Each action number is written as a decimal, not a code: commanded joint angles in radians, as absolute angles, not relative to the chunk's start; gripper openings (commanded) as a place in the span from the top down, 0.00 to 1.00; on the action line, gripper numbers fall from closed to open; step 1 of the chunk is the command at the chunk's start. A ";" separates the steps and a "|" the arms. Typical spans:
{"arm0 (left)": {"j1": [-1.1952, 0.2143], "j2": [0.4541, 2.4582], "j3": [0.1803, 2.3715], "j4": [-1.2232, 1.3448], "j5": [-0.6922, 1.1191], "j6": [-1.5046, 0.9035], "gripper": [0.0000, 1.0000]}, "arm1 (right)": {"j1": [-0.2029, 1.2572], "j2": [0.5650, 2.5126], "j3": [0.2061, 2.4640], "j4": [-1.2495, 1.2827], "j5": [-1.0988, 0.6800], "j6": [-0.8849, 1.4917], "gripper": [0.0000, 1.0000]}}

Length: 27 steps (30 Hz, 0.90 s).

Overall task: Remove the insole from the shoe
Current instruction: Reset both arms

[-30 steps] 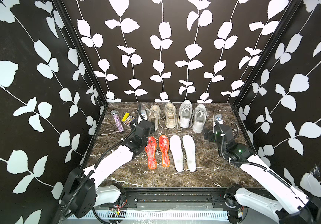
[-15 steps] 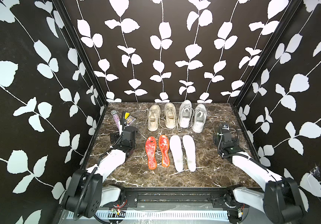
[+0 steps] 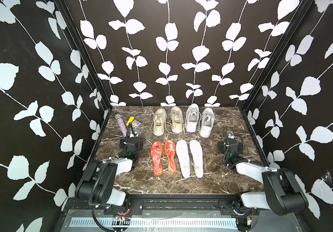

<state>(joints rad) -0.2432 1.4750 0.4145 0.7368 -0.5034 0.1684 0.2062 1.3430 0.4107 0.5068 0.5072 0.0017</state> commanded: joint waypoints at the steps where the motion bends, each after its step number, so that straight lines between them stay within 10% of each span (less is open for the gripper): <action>1: -0.224 1.500 0.385 0.915 -0.420 0.214 0.00 | 0.188 1.363 0.391 0.704 0.405 -0.067 0.00; 27: -0.101 1.552 0.387 0.915 -0.237 0.113 0.00 | 0.064 1.528 0.387 0.871 0.285 0.022 0.01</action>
